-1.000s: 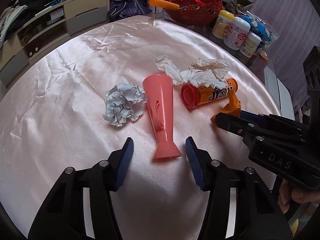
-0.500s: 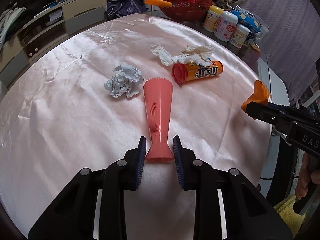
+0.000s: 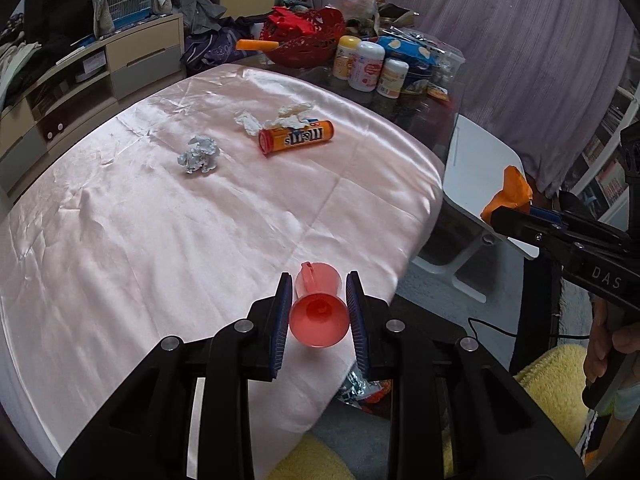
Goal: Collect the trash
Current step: 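Carry the glove and cone over the bin and open both tools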
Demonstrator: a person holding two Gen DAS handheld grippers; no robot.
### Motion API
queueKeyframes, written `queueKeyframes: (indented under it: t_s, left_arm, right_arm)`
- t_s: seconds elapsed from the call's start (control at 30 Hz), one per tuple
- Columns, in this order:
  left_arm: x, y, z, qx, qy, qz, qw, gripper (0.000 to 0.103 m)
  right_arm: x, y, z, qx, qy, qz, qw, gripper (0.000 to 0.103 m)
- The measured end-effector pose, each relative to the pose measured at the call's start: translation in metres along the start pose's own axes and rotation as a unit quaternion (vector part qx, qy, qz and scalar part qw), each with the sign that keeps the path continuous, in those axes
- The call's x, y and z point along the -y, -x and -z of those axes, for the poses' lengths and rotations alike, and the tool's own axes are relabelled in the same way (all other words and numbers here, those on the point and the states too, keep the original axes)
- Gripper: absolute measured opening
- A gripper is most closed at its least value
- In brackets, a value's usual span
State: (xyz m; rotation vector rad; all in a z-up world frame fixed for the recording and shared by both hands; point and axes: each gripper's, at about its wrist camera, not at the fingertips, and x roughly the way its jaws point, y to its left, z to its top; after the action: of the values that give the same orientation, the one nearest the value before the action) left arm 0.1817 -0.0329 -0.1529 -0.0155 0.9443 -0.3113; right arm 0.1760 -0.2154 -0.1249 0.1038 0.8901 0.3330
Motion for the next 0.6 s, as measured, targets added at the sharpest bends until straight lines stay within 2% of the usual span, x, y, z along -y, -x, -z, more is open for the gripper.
queueKeyframes:
  t_s: [0.33,0.6]
  left_arm:
    - [0.059,-0.007,0.047,-0.042,-0.042,0.041,0.9974,0.026]
    - [0.090,-0.031,0.074,-0.082,-0.060,0.050,0.9936,0.026]
  right_arm:
    - [0.038,0.036,0.073,-0.018,-0.050,0.021,0.998,0.034]
    - [0.052,0.032,0.115,-0.049,-0.085,0.019,0.995,0.034]
